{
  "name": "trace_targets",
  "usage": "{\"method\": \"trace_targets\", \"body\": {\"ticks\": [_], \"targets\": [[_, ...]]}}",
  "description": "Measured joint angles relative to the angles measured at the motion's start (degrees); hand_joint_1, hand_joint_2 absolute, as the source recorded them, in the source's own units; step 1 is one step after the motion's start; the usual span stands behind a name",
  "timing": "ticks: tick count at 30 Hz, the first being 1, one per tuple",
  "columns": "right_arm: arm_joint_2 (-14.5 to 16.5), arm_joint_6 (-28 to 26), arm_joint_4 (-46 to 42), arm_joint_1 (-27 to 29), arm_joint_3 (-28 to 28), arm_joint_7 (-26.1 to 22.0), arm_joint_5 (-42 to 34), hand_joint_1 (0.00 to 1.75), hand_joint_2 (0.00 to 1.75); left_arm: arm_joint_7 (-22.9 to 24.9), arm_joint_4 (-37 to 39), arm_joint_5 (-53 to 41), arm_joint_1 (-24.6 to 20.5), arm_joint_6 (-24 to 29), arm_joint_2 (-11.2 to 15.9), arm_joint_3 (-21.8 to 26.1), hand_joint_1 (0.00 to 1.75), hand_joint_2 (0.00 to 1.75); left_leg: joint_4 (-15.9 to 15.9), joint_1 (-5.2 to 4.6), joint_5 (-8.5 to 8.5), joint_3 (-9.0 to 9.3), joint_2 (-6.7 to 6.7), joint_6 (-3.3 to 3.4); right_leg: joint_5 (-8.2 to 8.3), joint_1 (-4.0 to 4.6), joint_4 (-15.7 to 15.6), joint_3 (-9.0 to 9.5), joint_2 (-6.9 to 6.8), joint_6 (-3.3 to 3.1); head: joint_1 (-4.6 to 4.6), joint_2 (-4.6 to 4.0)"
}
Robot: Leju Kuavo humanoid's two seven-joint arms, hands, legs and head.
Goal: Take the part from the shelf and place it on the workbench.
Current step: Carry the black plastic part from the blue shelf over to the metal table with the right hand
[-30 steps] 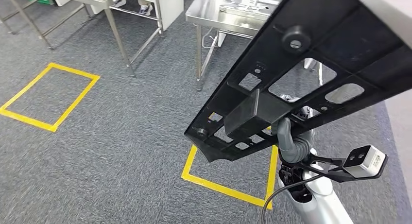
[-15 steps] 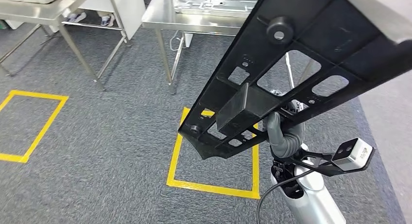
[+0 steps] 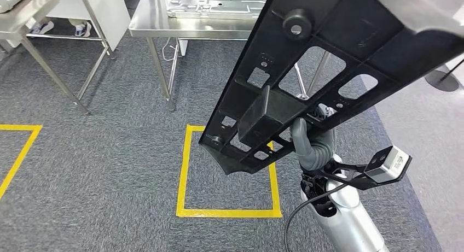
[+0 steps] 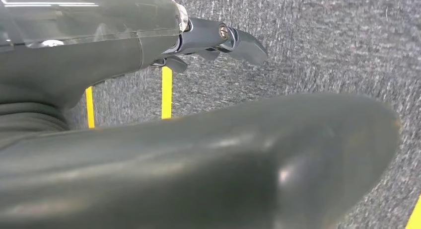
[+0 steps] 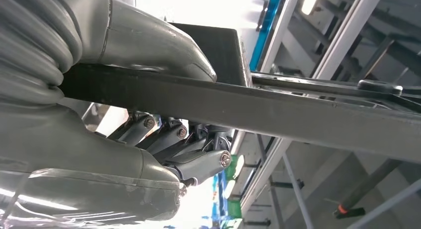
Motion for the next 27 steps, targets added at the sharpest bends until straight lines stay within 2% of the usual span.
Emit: {"method": "trace_targets", "body": {"ticks": [1, 2, 3, 4, 5, 6, 8, 10, 11, 12, 14, 15, 16, 17, 18, 19, 20, 21, 24, 25, 27], "targets": [[0.0, 0.0, 0.1, 0.0, 0.1, 0.0, 0.0, 1.75, 1.75, -0.1, 0.0, -0.1, 0.1, -0.1, 0.0, 0.0, 0.0, 0.0, 0.0, 0.01, -0.34, 0.37, 0.25, -0.11, 1.0, -0.16, 0.0, -0.21, -0.15, 0.09, 0.02, 0.0], [0.0, 0.0, 0.2, 0.0, 0.3, 0.0, 0.0, 1.75, 1.75, -0.2, 0.0, -0.1, 0.1, -0.1, 0.0, 0.0, 0.0, 0.0, 0.0, 0.03, -0.71, 0.9, 0.46, -0.26, 3.03, -0.27, -2.5, 0.84, -0.28, 0.07, 0.03, 0.0], [0.0, -0.1, 0.2, -0.1, 0.4, 0.0, 0.0, 1.75, 1.75, -0.2, 0.0, -0.2, 0.1, -0.2, 0.0, 0.0, 0.0, 0.0, 0.0, 0.04, -1.11, 1.54, 0.67, -0.45, 5.51, -0.33, -6.6, 2.83, -0.45, -0.05, 0.04, 0.0], [0.0, -0.1, 0.2, -0.2, 0.4, 0.0, 0.0, 1.75, 1.75, -0.3, 0.0, -0.2, 0.1, -0.2, 0.0, 0.0, 0.0, 0.0, 0.0, -0.03, -1.55, 2.08, 0.86, -0.69, 7.15, -0.23, -10.8, 4.95, -0.69, -0.21, 0.03, 0.0], [0.0, -0.1, 0.2, -0.4, 0.5, 0.0, 0.0, 1.75, 1.75, -0.3, 0.0, -0.3, 0.1, -0.3, 0.0, 0.0, 0.0, 0.0, 0.0, -0.11, -1.96, 2.44, 1.02, -0.99, 7.93, -0.06, -14.1, 6.62, -0.88, -0.47, -0.01, 0.01], [0.0, -0.1, 0.3, -0.5, 0.6, 0.0, 0.0, 1.75, 1.75, -0.3, 0.0, -0.3, 0.0, -0.3, 0.0, 0.0, 0.0, 0.0, -0.1, -0.18, -2.33, 2.68, 1.14, -1.33, 7.86, 0.15, -15.9, 7.58, -1.03, -0.76, -0.06, 0.01], [0.0, -0.2, 0.3, -0.7, 0.7, 0.1, 0.0, 1.75, 1.75, -0.4, 0.0, -0.4, -0.2, -0.3, 0.0, 0.0, 0.0, 0.0, -0.5, -0.24, -2.88, 3.2, 1.39, -2.08, 6.75, 0.49, -16.6, 8.11, -0.92, -1.47, -0.2, 0.01], [0.0, -0.4, 0.2, -0.7, 0.8, 0.1, -0.1, 1.75, 1.75, -0.5, 0.0, -0.5, -0.3, -0.3, 0.0, 0.0, 0.0, 0.0, -0.2, -0.15, -3.49, 3.79, 1.58, -2.63, 6.27, 0.32, -17.2, 9.16, -0.66, -2.21, -0.37, 0.01], [0.0, -0.5, 0.1, -0.7, 0.7, 0.1, -0.2, 1.75, 1.75, -0.5, 0.0, -0.5, -0.3, -0.4, 0.0, 0.0, 0.0, 0.0, 1.5, -0.13, -4.21, 3.15, 1.61, -2.78, 6.01, 0.22, -17.7, 9.94, -0.59, -2.59, -0.54, 0.01], [0.0, -0.6, 0.0, -0.7, 0.7, 0.1, -0.4, 1.75, 1.75, -0.6, 0.0, -0.5, -0.3, -0.4, 0.1, 0.0, 0.0, 0.0, 4.6, -0.07, -5.26, 1.55, 1.58, -2.83, 5.65, 0.16, -18.0, 10.76, -0.59, -2.92, -0.73, 0.01], [0.0, -0.6, -0.2, -0.5, 0.7, 0.1, -0.6, 1.75, 1.75, -0.6, 0.0, -0.6, -0.2, -0.4, 0.0, 0.0, 0.0, 0.0, 13.0, -0.09, -7.4, -4.08, 1.53, -2.86, 4.48, 0.41, -18.1, 12.18, -0.54, -3.39, -1.03, 0.01], [0.0, -0.6, -0.3, -0.3, 0.7, 0.1, -0.7, 1.75, 1.75, -0.6, 0.0, -0.6, 0.0, -0.4, 0.1, 0.0, 0.0, 0.0, 16.0, -0.11, -7.34, -6.72, 1.52, -2.84, 3.79, 0.55, -18.1, 12.98, -0.4, -3.47, -1.06, 0.01], [-0.1, -0.6, -0.4, -0.1, 0.7, 0.2, -0.8, 1.75, 1.75, -0.5, 0.0, -0.6, 0.2, -0.4, 0.1, 0.0, 0.0, 0.0, 16.9, -0.13, -6.0, -8.52, 1.51, -2.76, 3.02, 0.67, -18.1, 13.93, -0.22, -3.49, -1.09, 0.01], [-0.1, -0.5, -0.4, 0.1, 0.7, 0.2, -0.8, 1.75, 1.75, -0.5, 0.0, -0.7, 0.3, -0.4, 0.1, 0.0, 0.0, 0.0, 15.3, -0.16, -3.23, -9.1, 1.5, -2.58, 2.18, 0.76, -18.1, 15.06, -0.02, -3.47, -1.14, 0.01], [-0.1, -0.5, -0.5, 0.1, 0.7, 0.2, -0.8, 1.75, 1.75, -0.5, 0.0, -0.7, 0.4, -0.4, 0.1, 0.0, 0.0, 0.0, 11.7, -0.23, 0.42, -8.74, 1.48, -2.3, 1.26, 0.83, -18.1, 16.27, 0.14, -3.4, -1.16, 0.0], [-0.1, -0.5, -0.6, 0.2, 0.7, 0.2, -0.9, 1.75, 1.75, -0.5, 0.0, -0.8, 0.5, -0.3, 0.1, 0.0, 0.0, 0.0, 8.5, -0.38, 3.22, -8.01, 1.4, -1.92, 0.38, 0.83, -18.2, 17.23, 0.22, -3.25, -1.11, 0.0], [-0.1, -0.5, -0.7, 0.2, 0.7, 0.3, -0.9, 1.75, 1.75, -0.5, 0.0, -0.9, 0.6, -0.3, 0.2, 0.0, 0.0, 0.0, 5.7, -0.62, 5.14, -7.22, 1.33, -1.53, -0.36, 0.88, -18.2, 17.89, 0.37, -3.0, -1.03, 0.0], [-0.1, -0.5, -0.8, 0.2, 0.7, 0.3, -0.9, 1.75, 1.75, -0.5, 0.0, -1.0, 0.6, -0.3, 0.2, 0.0, 0.0, 0.0, 3.9, -0.91, 5.5, -6.58, 1.26, -1.14, -0.88, 0.83, -18.2, 18.16, 0.46, -2.65, -0.93, 0.0], [-0.1, -0.4, -1.3, 0.4, 0.5, 0.7, -1.0, 1.75, 1.75, -0.4, 0.0, -1.3, 0.3, 0.0, 0.5, 0.0, 0.0, 0.0, 1.9, -1.26, 3.44, -5.24, 1.2, -0.16, -0.65, 0.58, -17.3, 17.76, 0.53, -1.38, -1.03, 0.02], [-0.1, -0.4, -1.5, 0.4, 0.4, 0.7, -1.0, 1.75, 1.75, -0.4, 0.0, -1.3, 0.2, 0.0, 0.5, 0.0, 0.0, 0.0, 1.2, -1.11, 3.1, -4.58, 1.17, 0.11, 0.01, 0.54, -15.6, 16.94, 0.41, -1.0, -1.07, 0.02], [-0.1, -0.4, -1.6, 0.5, 0.2, 0.8, -1.0, 1.75, 1.75, -0.5, 0.0, -1.5, 0.3, 0.1, 0.5, 0.0, 0.0, 0.0, 0.0, -0.76, 2.55, -2.84, 1.1, 0.49, 0.42, 0.38, -9.5, 13.1, 0.18, -0.35, -0.92, 0.03]]}}
